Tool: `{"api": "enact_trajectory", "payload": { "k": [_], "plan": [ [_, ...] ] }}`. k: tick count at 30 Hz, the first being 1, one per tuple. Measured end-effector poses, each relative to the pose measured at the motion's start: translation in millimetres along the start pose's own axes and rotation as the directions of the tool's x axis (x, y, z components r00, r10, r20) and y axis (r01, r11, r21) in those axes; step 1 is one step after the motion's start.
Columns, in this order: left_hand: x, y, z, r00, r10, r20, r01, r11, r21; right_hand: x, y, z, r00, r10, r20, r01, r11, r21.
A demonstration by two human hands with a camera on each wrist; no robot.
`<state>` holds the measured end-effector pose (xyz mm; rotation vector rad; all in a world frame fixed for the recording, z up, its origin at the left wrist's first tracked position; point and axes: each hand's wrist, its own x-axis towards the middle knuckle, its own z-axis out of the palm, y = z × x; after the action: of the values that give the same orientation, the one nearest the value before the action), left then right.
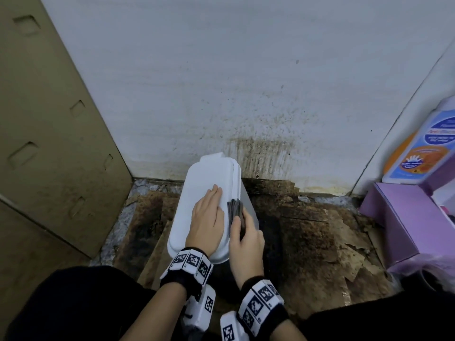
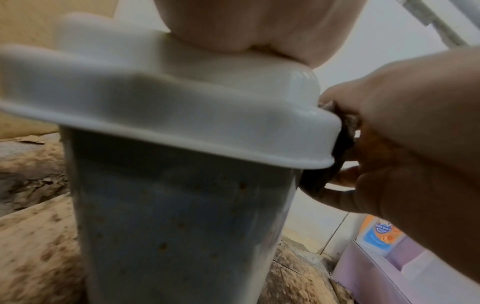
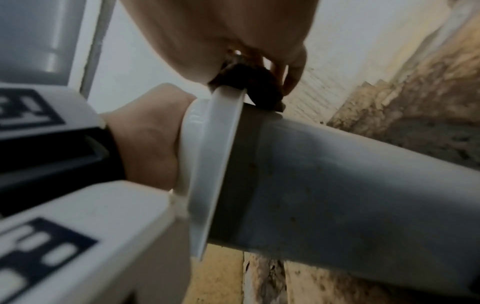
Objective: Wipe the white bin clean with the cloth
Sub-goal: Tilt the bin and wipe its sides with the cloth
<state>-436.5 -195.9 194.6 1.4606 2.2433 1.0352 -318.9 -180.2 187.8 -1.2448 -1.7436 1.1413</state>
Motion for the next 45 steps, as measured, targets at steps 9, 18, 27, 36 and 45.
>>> {"api": "enact_trajectory", "payload": {
  "k": [9,18,27,36,45],
  "plan": [
    [0.2,40.0,10.3,0.993,-0.03,0.116,0.052,0.981,-0.188,19.5,17.9,-42.4,0.993,0.099,0.056,-0.106,0.986,0.127],
    [0.0,42.1,-8.6,0.976,-0.206,-0.077,0.139,0.849,-0.511,27.0,35.8,-74.4,0.976,0.205,0.068,-0.214,0.961,0.176],
    [-25.1,22.3,8.8,0.809,-0.57,0.145,0.587,0.799,-0.129,30.8,58.4,-90.6,0.974,0.218,0.059,-0.226,0.945,0.238],
    [-23.3,17.7,6.1,0.837,-0.52,0.171,0.546,0.812,-0.206,27.9,61.8,-85.8,0.976,0.215,-0.028,-0.189,0.906,0.378],
    [-2.2,6.0,-29.2,0.877,-0.377,0.299,0.44,0.88,-0.179,-23.5,43.2,-45.1,0.892,0.347,-0.29,-0.205,0.881,0.425]
  ]
}}
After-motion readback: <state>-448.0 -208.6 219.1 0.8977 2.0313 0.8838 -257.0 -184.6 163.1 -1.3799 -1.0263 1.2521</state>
